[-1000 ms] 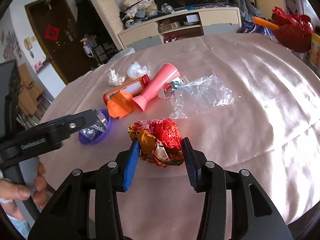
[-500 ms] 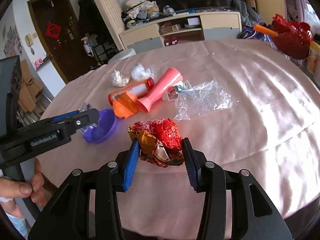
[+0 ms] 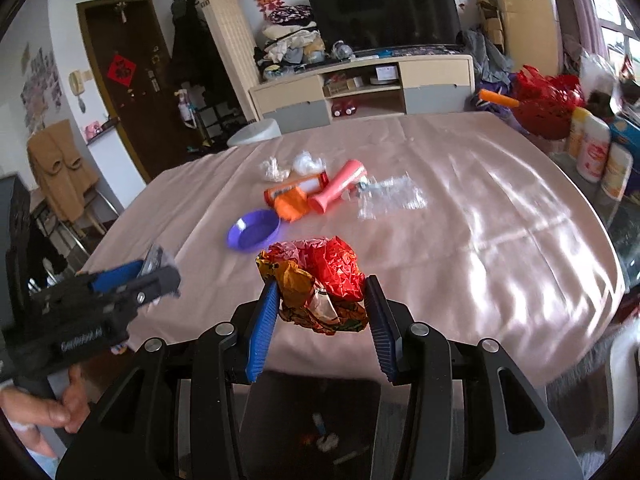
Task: Collect trash
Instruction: 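Lower both held wrappers into the black bin and open both grippers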
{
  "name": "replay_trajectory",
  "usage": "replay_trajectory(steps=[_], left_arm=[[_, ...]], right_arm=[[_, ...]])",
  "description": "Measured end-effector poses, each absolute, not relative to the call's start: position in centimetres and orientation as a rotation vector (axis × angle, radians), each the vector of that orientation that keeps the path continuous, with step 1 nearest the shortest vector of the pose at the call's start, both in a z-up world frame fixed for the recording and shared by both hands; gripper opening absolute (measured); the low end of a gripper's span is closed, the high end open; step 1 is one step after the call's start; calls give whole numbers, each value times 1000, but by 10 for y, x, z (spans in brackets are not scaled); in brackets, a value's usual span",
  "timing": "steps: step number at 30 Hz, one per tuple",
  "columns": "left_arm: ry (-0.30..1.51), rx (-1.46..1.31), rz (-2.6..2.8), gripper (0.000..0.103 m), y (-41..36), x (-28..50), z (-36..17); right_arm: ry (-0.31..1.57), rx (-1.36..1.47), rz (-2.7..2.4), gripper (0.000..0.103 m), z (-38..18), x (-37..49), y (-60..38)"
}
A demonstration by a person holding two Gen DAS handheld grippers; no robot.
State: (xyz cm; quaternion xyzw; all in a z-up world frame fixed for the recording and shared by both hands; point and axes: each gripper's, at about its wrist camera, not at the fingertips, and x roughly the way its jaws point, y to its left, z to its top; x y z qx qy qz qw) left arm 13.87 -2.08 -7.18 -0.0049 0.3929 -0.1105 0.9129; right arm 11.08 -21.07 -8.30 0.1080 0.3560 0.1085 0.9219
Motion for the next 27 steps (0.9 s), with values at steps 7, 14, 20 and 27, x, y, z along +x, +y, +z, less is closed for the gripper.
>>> replay_trajectory(steps=[7, 14, 20, 27], left_arm=[[868, 5, -239, 55, -21, 84, -103], [950, -67, -310, 57, -18, 54, -145], [1025, -37, -315, 57, -26, 45, -181], [1118, -43, -320, 57, -28, 43, -222]], right_arm=[[819, 212, 194, 45, -111, 70, -212], [926, 242, 210, 45, -155, 52, -205], [1006, 244, 222, 45, -186, 46, -197], [1057, 227, 230, 47, -198, 51, -187]])
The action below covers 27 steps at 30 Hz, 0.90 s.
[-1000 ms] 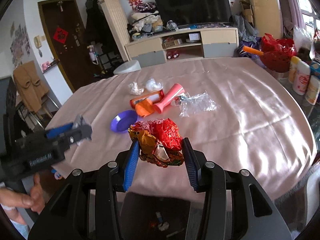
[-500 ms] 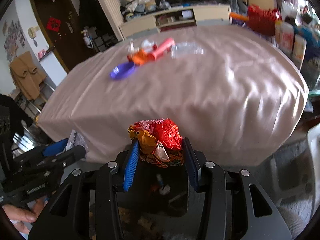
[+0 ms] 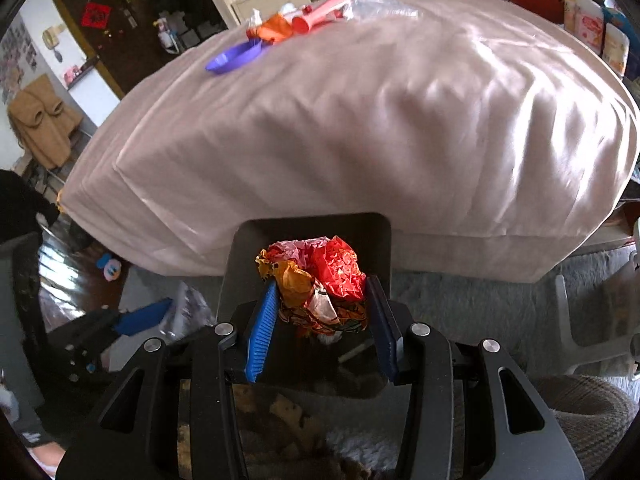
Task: Collect trash
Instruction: 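Lower both held wrappers into the black bin and open both grippers, then grasp the purple plate with the left gripper while the right grasps the clear plastic bag, lift toward bin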
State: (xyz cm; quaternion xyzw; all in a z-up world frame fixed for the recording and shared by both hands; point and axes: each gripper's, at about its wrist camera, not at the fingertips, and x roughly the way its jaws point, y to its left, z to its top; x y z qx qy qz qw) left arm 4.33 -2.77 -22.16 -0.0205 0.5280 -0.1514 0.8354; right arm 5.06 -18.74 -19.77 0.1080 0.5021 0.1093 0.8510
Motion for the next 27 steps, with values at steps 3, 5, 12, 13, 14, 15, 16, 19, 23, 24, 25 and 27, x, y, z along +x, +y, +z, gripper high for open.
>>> replay_trajectory(steps=[3, 5, 12, 13, 14, 15, 16, 19, 23, 24, 25, 27], left_arm=[[1147, -69, -334, 60, -26, 44, -231], [1153, -70, -337, 60, -26, 44, -234], [1165, -64, -331, 74, -27, 49, -236], [1167, -65, -331, 74, -26, 50, -235], [1168, -69, -333, 76, -25, 50, -235], [1167, -74, -334, 77, -24, 51, -234], [1164, -79, -334, 78, -23, 51, -232], [1142, -99, -329, 79, -17, 53, -221], [1065, -112, -302, 80, -4, 59, -192], [1051, -110, -298, 80, -3, 60, -187], [1031, -106, -291, 80, -1, 62, -180], [1001, -97, -278, 80, 2, 69, -167]], right_arm=[[1076, 245, 242, 50, -204, 53, -185], [1083, 251, 242, 52, -207, 56, -185], [1079, 287, 241, 63, -208, 61, -191], [1078, 291, 239, 63, -208, 61, -193], [1076, 299, 236, 63, -207, 63, -195], [1070, 309, 233, 63, -206, 64, -199], [1066, 313, 229, 63, -204, 64, -201], [1028, 335, 207, 63, -193, 65, -214], [957, 368, 173, 63, -171, 68, -237], [943, 371, 166, 63, -167, 70, -241], [930, 373, 159, 63, -162, 72, -246], [900, 372, 142, 63, -150, 79, -254]])
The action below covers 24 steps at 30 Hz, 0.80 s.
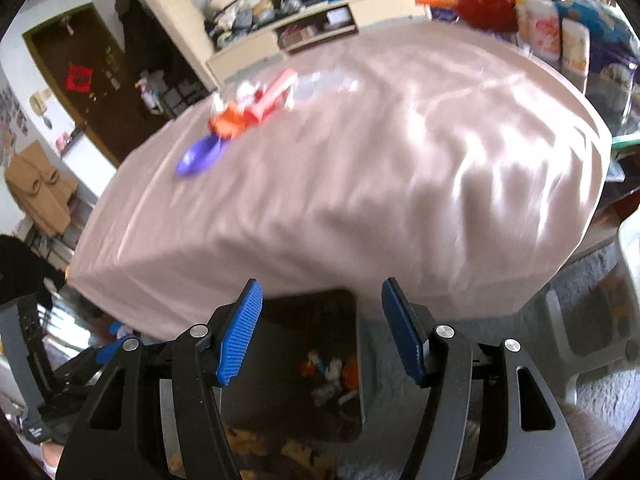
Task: Collect trash
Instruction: 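Grasp the purple plate with the left gripper while the right grasps the clear plastic bag, lift toward bin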
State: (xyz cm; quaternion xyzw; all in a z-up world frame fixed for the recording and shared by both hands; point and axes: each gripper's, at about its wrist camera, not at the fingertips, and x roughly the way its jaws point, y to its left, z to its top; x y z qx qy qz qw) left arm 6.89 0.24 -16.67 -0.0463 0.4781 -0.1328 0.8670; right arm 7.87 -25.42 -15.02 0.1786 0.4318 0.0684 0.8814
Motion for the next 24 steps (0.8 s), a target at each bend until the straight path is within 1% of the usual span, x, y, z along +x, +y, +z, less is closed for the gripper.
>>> replay_trajectory(steps=[3, 6, 9, 10, 12, 14, 15, 16, 24], left_arm=[[976, -91, -269, 80, 6, 81, -156], [958, -76, -261, 81, 7, 94, -150], [939, -57, -246, 86, 6, 113, -148], [937, -54, -242, 86, 5, 123, -148], [932, -50, -236, 91, 5, 134, -148], [922, -43, -218, 93, 4, 149, -147], [916, -43, -213, 94, 3, 158, -147], [914, -46, -212, 95, 3, 165, -147], [927, -57, -195, 95, -2, 221, -155]], right_arm=[[877, 363, 132, 65, -139, 91, -261], [852, 340, 118, 74, -130, 107, -262], [837, 308, 117, 75, -124, 123, -256], [835, 297, 112, 76, -122, 131, -255], [823, 284, 99, 88, -120, 141, -254], [810, 273, 84, 92, -118, 154, -254], [806, 271, 82, 98, -117, 161, -253], [803, 270, 82, 100, -116, 166, -253], [818, 220, 87, 100, -119, 224, -239]])
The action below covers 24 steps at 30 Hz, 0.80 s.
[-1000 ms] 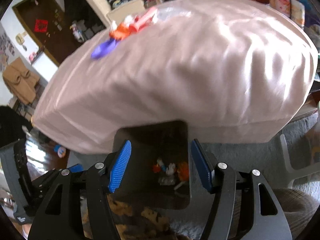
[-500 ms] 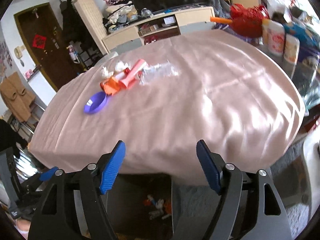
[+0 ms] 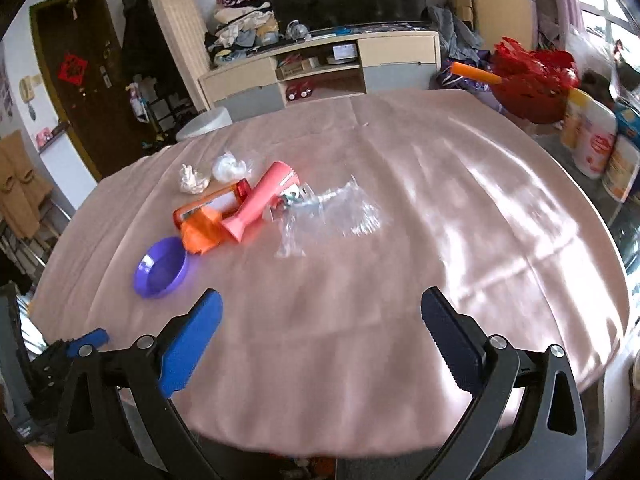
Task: Collect trash
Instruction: 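Grasp the purple plate with the left gripper while the right grasps the clear plastic bag, lift toward bin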
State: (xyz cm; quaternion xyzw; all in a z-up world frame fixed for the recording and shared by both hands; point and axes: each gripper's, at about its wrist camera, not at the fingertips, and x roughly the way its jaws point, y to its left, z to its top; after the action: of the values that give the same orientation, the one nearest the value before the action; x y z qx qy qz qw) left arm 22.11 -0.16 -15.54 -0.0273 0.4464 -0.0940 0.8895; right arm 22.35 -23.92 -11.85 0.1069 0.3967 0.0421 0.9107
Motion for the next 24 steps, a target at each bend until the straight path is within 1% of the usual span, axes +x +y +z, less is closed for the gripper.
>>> replay_trajectory(steps=[14, 16, 17, 19, 20, 21, 22, 23, 24], left_arm=[[929, 13, -204, 95, -24, 302, -160], [930, 13, -203, 95, -25, 309, -160], [929, 15, -204, 95, -26, 311, -160], [928, 27, -208, 94, -27, 314, -160], [929, 34, -209, 94, -28, 314, -161], [927, 43, -211, 90, -29, 314, -160], [922, 53, -213, 85, -30, 313, -160], [920, 67, -212, 74, -32, 313, -159], [922, 78, -211, 75, -33, 312, -158]], right_arm=[[818, 185, 90, 99, -127, 293, -220], [834, 164, 82, 98, -133, 299, -217], [846, 159, 80, 95, -136, 301, -216], [877, 152, 80, 84, -144, 305, -216], [879, 136, 65, 80, -148, 305, -216], [875, 118, 52, 71, -148, 304, -215], [870, 107, 43, 66, -148, 303, -216], [871, 126, 61, 64, -148, 299, -218], [874, 138, 73, 59, -148, 297, -220]])
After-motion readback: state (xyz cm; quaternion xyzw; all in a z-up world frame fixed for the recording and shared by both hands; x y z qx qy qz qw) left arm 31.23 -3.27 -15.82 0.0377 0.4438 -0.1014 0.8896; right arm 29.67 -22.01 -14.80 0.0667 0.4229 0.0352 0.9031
